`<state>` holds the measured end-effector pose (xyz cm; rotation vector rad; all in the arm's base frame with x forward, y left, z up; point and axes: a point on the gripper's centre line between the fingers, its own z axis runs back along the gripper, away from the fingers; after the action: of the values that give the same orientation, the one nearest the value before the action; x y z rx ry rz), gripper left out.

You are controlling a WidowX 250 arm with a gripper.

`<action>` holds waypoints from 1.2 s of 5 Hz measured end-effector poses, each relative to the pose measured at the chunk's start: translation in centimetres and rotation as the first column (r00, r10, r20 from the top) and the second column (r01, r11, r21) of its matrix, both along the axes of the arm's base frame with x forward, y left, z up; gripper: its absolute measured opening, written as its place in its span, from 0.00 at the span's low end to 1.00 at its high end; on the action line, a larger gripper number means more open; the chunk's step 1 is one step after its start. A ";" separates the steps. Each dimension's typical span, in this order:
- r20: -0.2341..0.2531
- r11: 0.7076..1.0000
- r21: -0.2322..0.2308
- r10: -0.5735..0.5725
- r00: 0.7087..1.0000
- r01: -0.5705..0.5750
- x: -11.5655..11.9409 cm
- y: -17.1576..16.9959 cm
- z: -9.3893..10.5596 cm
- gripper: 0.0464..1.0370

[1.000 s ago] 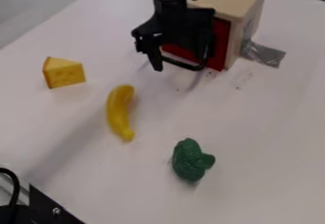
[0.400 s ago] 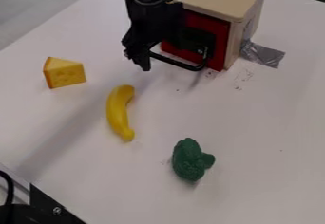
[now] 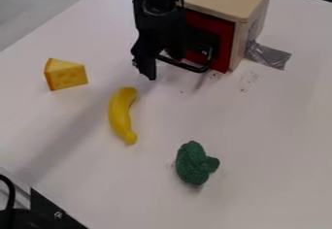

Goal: Open the drawer

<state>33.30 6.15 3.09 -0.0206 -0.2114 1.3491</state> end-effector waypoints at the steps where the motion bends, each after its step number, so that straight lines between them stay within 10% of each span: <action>1: -0.008 1.000 0.000 0.001 1.000 -0.001 0.4 -0.2 -0.4 0.93; 4: -0.017 0.999 -0.009 0.046 0.999 -0.046 0.6 0.2 -0.9 0.16; 6: 0.004 0.999 -0.004 0.039 0.999 -0.039 -2.2 -0.1 -0.9 0.13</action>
<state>31.14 6.10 2.17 -0.0230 -0.2131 1.3888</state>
